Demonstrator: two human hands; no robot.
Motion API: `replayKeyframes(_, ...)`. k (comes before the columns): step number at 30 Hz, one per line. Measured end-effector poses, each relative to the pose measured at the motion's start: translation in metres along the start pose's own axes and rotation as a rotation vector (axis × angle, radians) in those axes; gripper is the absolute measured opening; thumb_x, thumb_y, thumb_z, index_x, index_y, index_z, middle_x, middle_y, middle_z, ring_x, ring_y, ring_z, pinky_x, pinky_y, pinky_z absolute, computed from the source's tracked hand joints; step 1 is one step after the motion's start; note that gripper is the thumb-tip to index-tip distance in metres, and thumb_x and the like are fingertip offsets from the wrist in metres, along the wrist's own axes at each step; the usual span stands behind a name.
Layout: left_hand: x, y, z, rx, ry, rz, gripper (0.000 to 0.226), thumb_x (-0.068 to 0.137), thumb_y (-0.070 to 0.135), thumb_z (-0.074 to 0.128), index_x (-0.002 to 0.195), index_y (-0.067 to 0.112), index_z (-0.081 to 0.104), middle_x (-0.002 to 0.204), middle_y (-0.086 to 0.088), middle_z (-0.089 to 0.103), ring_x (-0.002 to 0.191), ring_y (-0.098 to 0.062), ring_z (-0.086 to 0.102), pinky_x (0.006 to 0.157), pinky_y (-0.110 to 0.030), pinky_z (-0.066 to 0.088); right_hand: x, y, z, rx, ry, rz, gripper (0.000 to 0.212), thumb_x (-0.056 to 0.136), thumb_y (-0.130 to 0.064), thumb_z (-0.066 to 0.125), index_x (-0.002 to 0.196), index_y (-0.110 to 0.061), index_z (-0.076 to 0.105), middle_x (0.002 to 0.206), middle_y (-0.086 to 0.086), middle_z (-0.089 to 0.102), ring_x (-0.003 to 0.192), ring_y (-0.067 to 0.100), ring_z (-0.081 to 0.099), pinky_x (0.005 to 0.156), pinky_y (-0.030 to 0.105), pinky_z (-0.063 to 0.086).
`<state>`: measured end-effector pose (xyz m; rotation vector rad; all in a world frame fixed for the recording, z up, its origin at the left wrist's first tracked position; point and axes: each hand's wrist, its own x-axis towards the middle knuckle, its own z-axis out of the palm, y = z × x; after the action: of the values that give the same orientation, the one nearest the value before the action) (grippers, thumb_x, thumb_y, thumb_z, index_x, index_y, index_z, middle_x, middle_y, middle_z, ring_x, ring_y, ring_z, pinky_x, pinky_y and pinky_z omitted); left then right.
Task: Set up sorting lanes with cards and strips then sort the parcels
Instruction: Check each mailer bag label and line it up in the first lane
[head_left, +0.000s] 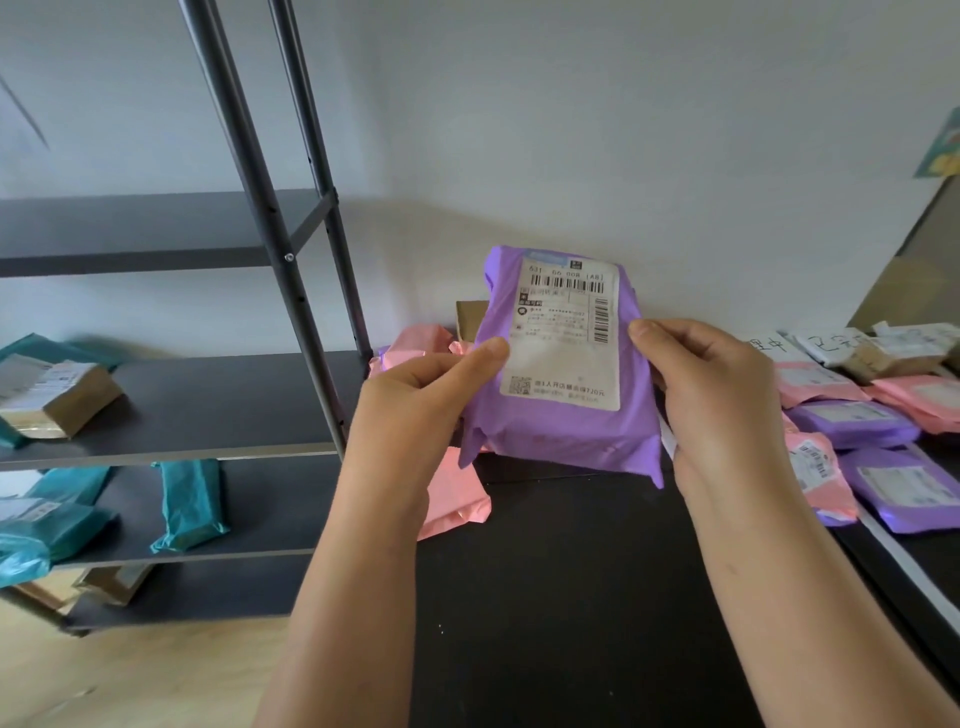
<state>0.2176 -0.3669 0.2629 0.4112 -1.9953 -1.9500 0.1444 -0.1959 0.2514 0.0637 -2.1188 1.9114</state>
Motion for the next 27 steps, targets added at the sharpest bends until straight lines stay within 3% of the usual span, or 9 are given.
replayKeyframes(5,0.005,-0.009,0.000,0.006,0.086,-0.045,0.016,0.078,0.033,0.080,0.067,0.023,0.076,0.073,0.001,0.075,0.076,-0.021,0.073,0.067,-0.035,0.062,-0.003,0.001,0.002,0.005,-0.058,0.068,0.026,0.090,-0.027,0.071,0.065,-0.032,0.075,0.077,-0.006,0.076,0.083,0.026,0.072,0.082,0.048,0.059)
replayKeyframes(9,0.008,-0.011,-0.001,-0.096,0.168,-0.134,0.027,0.078,0.036,0.080,0.061,0.015,0.075,0.077,-0.013,0.074,0.086,-0.036,0.071,0.085,-0.050,0.057,-0.006,-0.003,-0.001,0.058,-0.156,0.098,0.036,0.092,-0.036,0.067,0.092,0.000,0.066,0.103,0.029,0.065,0.101,0.048,0.060,0.086,0.057,0.052)
replayKeyframes(11,0.011,-0.012,-0.002,-0.174,0.201,-0.209,0.027,0.076,0.034,0.081,0.052,0.023,0.074,0.077,-0.011,0.074,0.082,-0.032,0.072,0.087,-0.051,0.055,-0.008,-0.006,-0.003,0.068,-0.208,0.073,0.056,0.092,-0.042,0.066,0.095,0.013,0.057,0.100,0.037,0.060,0.083,0.047,0.058,0.080,0.041,0.048)
replayKeyframes(13,0.013,-0.014,-0.003,-0.203,0.210,-0.222,0.026,0.079,0.030,0.080,0.054,0.027,0.075,0.070,-0.001,0.074,0.077,-0.019,0.071,0.075,-0.041,0.058,-0.010,-0.010,-0.004,0.059,-0.211,0.056,0.063,0.092,-0.045,0.064,0.088,0.017,0.051,0.081,0.036,0.053,0.065,0.026,0.048,0.066,0.026,0.040)
replayKeyframes(15,0.014,-0.016,-0.004,-0.112,0.220,-0.182,0.028,0.085,0.022,0.076,0.062,0.038,0.072,0.078,0.005,0.070,0.080,-0.016,0.064,0.060,-0.026,0.053,-0.013,-0.012,-0.003,0.062,-0.212,0.077,0.065,0.092,-0.048,0.062,0.092,0.017,0.054,0.082,0.035,0.052,0.059,0.025,0.044,0.051,0.015,0.039)
replayKeyframes(19,0.017,-0.017,-0.009,-0.055,0.253,-0.144,0.038,0.087,0.019,0.074,0.056,0.040,0.066,0.094,-0.011,0.057,0.082,-0.022,0.051,0.056,-0.020,0.046,-0.017,-0.015,-0.003,0.015,-0.220,0.087,0.082,0.082,-0.068,0.058,0.097,0.013,0.057,0.080,0.027,0.056,0.057,0.018,0.050,0.049,0.007,0.040)
replayKeyframes(21,0.015,-0.014,-0.010,-0.097,0.274,-0.140,0.035,0.086,0.023,0.075,0.053,0.032,0.064,0.091,-0.007,0.056,0.080,-0.020,0.049,0.058,-0.025,0.045,-0.019,-0.021,-0.001,-0.014,-0.262,0.131,0.108,0.061,-0.088,0.057,0.107,0.010,0.057,0.095,0.028,0.065,0.084,0.038,0.063,0.087,0.024,0.052)
replayKeyframes(23,0.013,-0.014,-0.011,-0.162,0.301,-0.139,0.038,0.083,0.027,0.077,0.047,0.028,0.065,0.085,-0.008,0.057,0.078,-0.021,0.049,0.067,-0.033,0.043,-0.022,-0.027,0.001,-0.045,-0.298,0.127,0.122,0.047,-0.094,0.060,0.110,0.010,0.057,0.112,0.034,0.059,0.105,0.048,0.055,0.097,0.054,0.046)
replayKeyframes(27,0.013,-0.010,-0.013,-0.130,0.329,-0.115,0.045,0.083,0.027,0.076,0.040,0.028,0.064,0.084,-0.011,0.058,0.076,-0.023,0.052,0.061,-0.032,0.043,-0.028,-0.025,0.000,-0.089,-0.253,-0.038,0.045,0.078,-0.063,0.063,0.091,-0.021,0.075,0.099,0.024,0.065,0.077,0.035,0.057,0.066,0.038,0.043)
